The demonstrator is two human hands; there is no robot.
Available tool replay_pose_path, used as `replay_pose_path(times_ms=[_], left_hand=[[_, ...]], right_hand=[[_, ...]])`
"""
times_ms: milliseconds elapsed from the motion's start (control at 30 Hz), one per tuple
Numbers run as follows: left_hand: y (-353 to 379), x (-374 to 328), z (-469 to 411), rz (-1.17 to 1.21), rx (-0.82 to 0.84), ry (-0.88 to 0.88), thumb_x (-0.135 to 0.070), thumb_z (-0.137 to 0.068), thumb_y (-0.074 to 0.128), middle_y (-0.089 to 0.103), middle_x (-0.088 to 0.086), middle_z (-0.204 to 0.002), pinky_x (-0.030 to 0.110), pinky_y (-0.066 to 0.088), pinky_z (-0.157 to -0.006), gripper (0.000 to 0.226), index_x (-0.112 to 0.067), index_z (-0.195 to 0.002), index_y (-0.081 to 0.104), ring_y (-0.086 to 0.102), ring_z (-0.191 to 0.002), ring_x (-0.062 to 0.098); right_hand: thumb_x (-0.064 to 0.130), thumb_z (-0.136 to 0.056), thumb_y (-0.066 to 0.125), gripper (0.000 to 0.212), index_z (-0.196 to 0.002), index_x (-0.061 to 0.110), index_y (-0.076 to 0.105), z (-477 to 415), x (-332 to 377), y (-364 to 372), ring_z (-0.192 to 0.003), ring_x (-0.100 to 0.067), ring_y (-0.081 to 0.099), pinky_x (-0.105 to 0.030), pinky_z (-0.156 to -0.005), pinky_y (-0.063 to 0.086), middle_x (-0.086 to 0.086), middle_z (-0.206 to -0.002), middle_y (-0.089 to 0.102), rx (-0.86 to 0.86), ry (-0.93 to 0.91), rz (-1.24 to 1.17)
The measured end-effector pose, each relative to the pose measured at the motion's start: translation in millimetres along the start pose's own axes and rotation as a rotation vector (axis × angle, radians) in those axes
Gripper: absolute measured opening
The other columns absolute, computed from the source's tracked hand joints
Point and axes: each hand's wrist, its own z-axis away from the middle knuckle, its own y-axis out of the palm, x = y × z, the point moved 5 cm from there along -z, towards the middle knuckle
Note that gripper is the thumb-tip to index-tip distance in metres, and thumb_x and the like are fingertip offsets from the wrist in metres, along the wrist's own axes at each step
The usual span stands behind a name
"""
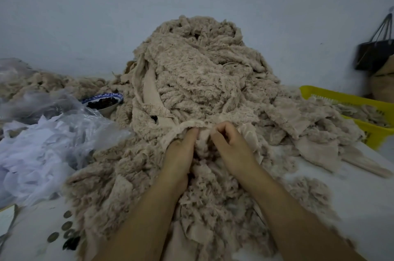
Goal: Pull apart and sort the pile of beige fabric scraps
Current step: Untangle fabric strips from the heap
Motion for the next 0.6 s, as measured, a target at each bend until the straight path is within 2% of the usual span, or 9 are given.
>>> replay_pose_path(times_ms=[67, 133, 167, 233, 300, 400, 433, 500, 600], left_hand=[[-4, 0, -2, 0.184, 0.025, -0.046, -0.033, -0.091, 0.067, 0.077, 0.011, -0.087, 0.033, 0.06, -0.063, 0.028, -0.007, -0.091, 0.078, 0.076, -0.076, 0.024], [-6, 1, -5, 0.365, 0.085, -0.113, -0.019, -0.094, 0.06, 0.069, 0.008, -0.064, 0.026, 0.055, -0.054, 0.03, -0.003, -0.072, 0.073, 0.066, -0.054, 0.017], [-6, 1, -7, 0.46, 0.108, -0.146, -0.012, -0.095, 0.055, 0.06, 0.005, -0.055, 0.021, 0.052, -0.063, 0.028, -0.001, -0.072, 0.066, 0.056, -0.048, 0.013], [-6, -2, -9, 0.631, 0.156, -0.184, -0.003, -0.094, 0.048, 0.055, 0.006, -0.052, 0.028, 0.044, -0.089, 0.016, 0.0, -0.081, 0.058, 0.052, -0.052, 0.011], [-5, -4, -9, 0.667, 0.218, -0.196, -0.002, -0.085, 0.053, 0.065, 0.018, -0.072, 0.034, 0.043, -0.104, 0.009, 0.003, -0.088, 0.06, 0.063, -0.078, 0.023], [-3, -4, -4, 0.63, 0.29, -0.219, -0.013, -0.074, 0.063, 0.069, 0.026, -0.114, 0.048, 0.049, -0.103, 0.045, 0.008, -0.113, 0.063, 0.066, -0.113, 0.035], [-3, -4, -3, 0.588, 0.282, -0.223, -0.018, -0.073, 0.067, 0.068, 0.026, -0.119, 0.048, 0.052, -0.098, 0.053, 0.006, -0.12, 0.064, 0.066, -0.114, 0.036], [-6, -5, -3, 0.528, 0.273, -0.216, -0.025, -0.072, 0.073, 0.07, 0.024, -0.118, 0.046, 0.056, -0.089, 0.056, 0.002, -0.12, 0.067, 0.07, -0.107, 0.035], [-13, -4, -7, 0.609, 0.223, -0.258, -0.037, -0.087, 0.068, 0.071, 0.023, -0.112, 0.047, 0.057, -0.09, 0.043, -0.001, -0.112, 0.072, 0.071, -0.101, 0.036]], right_hand=[[0.03, -0.101, 0.05, 0.021, -0.08, 0.026, 0.048, 0, -1, 3, -0.054, -0.001, 0.04, -0.013, -0.049, 0.037, 0.02, -0.061, 0.045, 0.028, 0.057, -0.073], [0.029, -0.102, 0.048, 0.021, -0.082, 0.023, 0.048, 1, -4, 5, -0.055, -0.006, 0.043, -0.016, -0.049, 0.038, 0.013, -0.059, 0.048, 0.074, 0.102, -0.111], [0.028, -0.103, 0.046, 0.02, -0.084, 0.021, 0.048, 2, -3, 6, -0.052, -0.006, 0.043, -0.017, -0.047, 0.038, 0.013, -0.056, 0.049, 0.097, 0.107, -0.122], [0.028, -0.105, 0.045, 0.021, -0.087, 0.02, 0.048, 3, -2, 7, -0.045, -0.004, 0.042, -0.018, -0.044, 0.037, 0.014, -0.051, 0.05, 0.126, 0.104, -0.12], [0.031, -0.105, 0.046, 0.021, -0.086, 0.022, 0.049, 3, -1, 8, -0.045, -0.003, 0.042, -0.02, -0.044, 0.037, 0.014, -0.052, 0.05, 0.145, 0.077, -0.073], [0.036, -0.103, 0.047, 0.02, -0.085, 0.028, 0.05, 5, 0, 14, -0.05, 0.0, 0.041, -0.017, -0.048, 0.034, 0.017, -0.057, 0.05, 0.211, 0.021, 0.108], [0.036, -0.103, 0.048, 0.02, -0.084, 0.029, 0.05, 7, 0, 17, -0.05, 0.0, 0.04, -0.015, -0.047, 0.032, 0.018, -0.056, 0.05, 0.241, 0.0, 0.139], [0.041, -0.101, 0.05, 0.02, -0.084, 0.032, 0.051, 11, 3, 21, -0.049, 0.001, 0.042, -0.013, -0.047, 0.034, 0.02, -0.056, 0.05, 0.28, -0.023, 0.172], [0.052, -0.096, 0.055, 0.025, -0.078, 0.035, 0.051, 13, 5, 22, -0.052, 0.003, 0.045, -0.013, -0.051, 0.036, 0.021, -0.06, 0.053, 0.294, -0.018, 0.199]])
